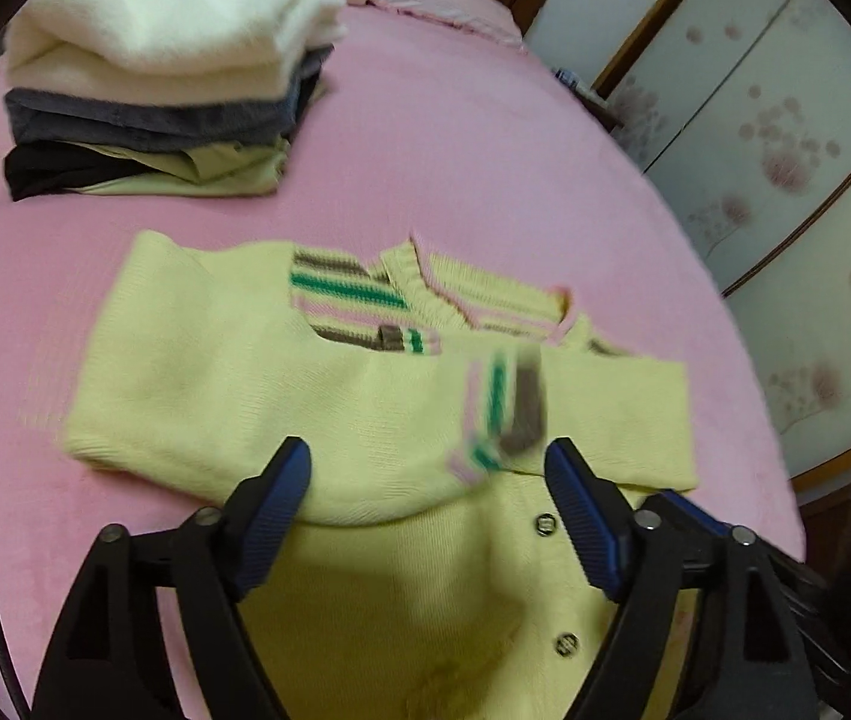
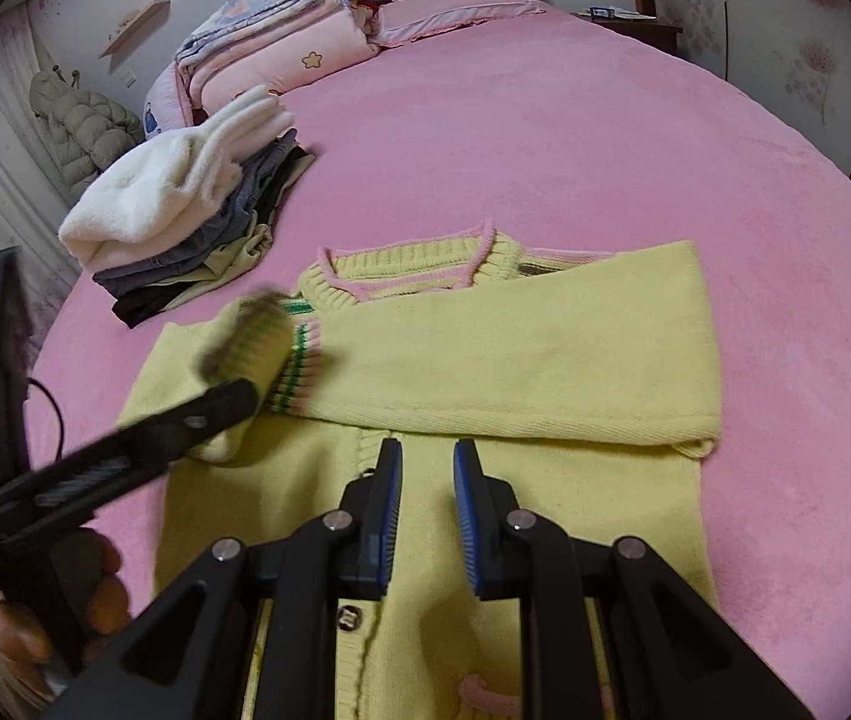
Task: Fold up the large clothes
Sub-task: 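Fold the sleeve across the cardigan front with the left tool and release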
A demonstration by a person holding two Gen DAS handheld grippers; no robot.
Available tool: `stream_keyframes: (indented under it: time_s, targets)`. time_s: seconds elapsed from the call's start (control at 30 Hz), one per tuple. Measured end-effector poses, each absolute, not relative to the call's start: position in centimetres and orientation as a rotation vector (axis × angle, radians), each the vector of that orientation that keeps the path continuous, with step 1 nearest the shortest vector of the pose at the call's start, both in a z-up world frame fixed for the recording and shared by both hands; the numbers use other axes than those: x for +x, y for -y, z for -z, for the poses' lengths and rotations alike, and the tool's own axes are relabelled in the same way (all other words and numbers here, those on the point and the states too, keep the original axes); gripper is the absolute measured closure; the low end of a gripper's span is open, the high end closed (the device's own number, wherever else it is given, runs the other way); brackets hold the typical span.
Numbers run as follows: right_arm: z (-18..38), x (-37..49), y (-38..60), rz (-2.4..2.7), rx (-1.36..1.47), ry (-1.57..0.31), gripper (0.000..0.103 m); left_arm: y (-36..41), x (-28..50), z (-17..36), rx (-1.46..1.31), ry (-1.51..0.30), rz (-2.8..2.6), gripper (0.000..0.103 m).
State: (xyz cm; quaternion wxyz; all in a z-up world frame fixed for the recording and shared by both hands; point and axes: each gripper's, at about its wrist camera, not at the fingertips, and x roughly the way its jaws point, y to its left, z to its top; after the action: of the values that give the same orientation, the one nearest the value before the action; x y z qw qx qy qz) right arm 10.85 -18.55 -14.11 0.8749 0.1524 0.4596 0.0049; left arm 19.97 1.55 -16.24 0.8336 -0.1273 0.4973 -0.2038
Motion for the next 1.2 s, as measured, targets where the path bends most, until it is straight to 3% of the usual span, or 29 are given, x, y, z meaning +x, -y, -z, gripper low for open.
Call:
stream_keyframes:
  time_s: [0.23,0.33,0.47,0.87,0.93,1.0,1.2]
  targets:
    - [12.8,12.1,16.1,-0.094,0.312,-0.943,0.085,-9.1,18.4,15.0,-0.404,-1.025,0.332,0.021]
    - [13.2,12.5,15.9,-0.12,0.34,-0.958,0.075,-11.2,18.3,16.3,-0.427,-1.041,0.27,0.021]
    - [15.0,13.3,15.9,-0.148,0.405,-1.004,0.074,-13.5,18.4,19.2,-0.444,-1.094,0.191,0.021]
    - [19.4,15.6,15.5,-0.192,0.598,-1.087,0.074,-12.7,19.2,20.7,-0.352,-1.069,0.187,0.021]
    - [19.6,16.1,15.0,-0.193,0.575,-1.093,0.079,-12.5,19.3,20.5,-0.354,-1.066,0.187,0.021]
    - [19.3,16.2,14.3,-0.209,0.513,-1.095,0.091,-12.4,19.4,20.4,-0.352,-1.062,0.185,0.021]
    - [12.5,15.1,13.2,-0.234,0.298,-0.887,0.093,-11.5,20.0,20.1,-0.332,-1.045,0.182,0.021]
